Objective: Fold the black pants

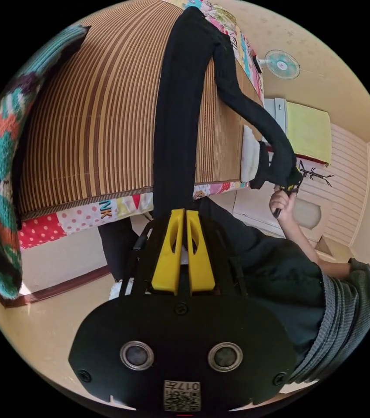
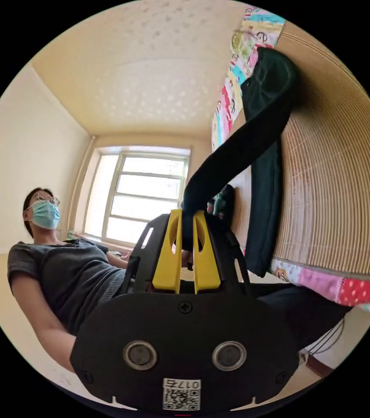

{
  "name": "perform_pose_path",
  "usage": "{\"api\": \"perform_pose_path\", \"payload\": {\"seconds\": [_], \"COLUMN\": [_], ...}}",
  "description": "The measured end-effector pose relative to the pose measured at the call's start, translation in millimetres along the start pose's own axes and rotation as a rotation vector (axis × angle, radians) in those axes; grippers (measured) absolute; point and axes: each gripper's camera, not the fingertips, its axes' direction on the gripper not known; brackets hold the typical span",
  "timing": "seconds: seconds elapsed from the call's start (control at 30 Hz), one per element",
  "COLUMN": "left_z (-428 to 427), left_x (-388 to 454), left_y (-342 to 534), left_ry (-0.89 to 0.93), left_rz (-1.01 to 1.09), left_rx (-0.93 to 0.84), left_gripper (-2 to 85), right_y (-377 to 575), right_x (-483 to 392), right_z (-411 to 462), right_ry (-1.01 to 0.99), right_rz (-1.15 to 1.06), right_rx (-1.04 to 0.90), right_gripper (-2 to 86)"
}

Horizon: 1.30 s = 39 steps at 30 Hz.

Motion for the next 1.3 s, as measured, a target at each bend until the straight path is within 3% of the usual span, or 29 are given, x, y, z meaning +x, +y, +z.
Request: {"api": "perform_pose_path", "payload": {"seconds": [0.1, 0.2, 0.3, 0.67, 0.77, 0.87, 0.97, 1.1, 1.23, 1.3], "left_z": [16, 39, 55, 132, 160, 194, 215, 219, 215, 210], "left_x": [-4, -6, 4, 130, 182, 211, 210, 193, 170, 163], "left_y": [1, 2, 3, -42, -55, -66, -67, -56, -44, -38], "left_ry": [0.005, -0.004, -0.024, -0.011, -0.096, -0.341, -0.391, -0.36, -0.193, -0.187], "left_rz": [0.01, 0.007, 0.03, 0.198, 0.306, 0.326, 0.253, 0.241, 0.211, 0.191], "left_rx": [-0.028, -0.092, -0.144, -0.194, -0.192, -0.235, -0.265, -0.24, -0.203, -0.17], "left_gripper": [-0.9, -0.7, 0.0, 13.4, 14.7, 16.5, 13.1, 4.1, 2.4, 2.0], "right_y": [47, 74, 75, 62, 55, 48, 39, 27, -29, -100], "right_x": [52, 89, 89, -53, -86, -110, -117, -104, -74, -40], "right_z": [-51, -79, -75, -7, 13, 21, 29, 35, 4, -20], "right_ry": [0.346, 0.383, 0.425, 0.647, 0.64, 0.536, 0.488, 0.519, 0.358, 0.346], "right_rz": [0.343, 0.53, 0.571, 0.168, 0.023, -0.086, -0.163, -0.267, -0.229, -0.122], "right_rx": [0.018, 0.068, 0.054, -0.264, -0.37, -0.419, -0.54, -0.894, -0.955, -0.874], "right_gripper": [2.9, 3.1, 3.1, 2.5, 2.4, 2.4, 2.6, 3.2, 3.9, 4.5]}}
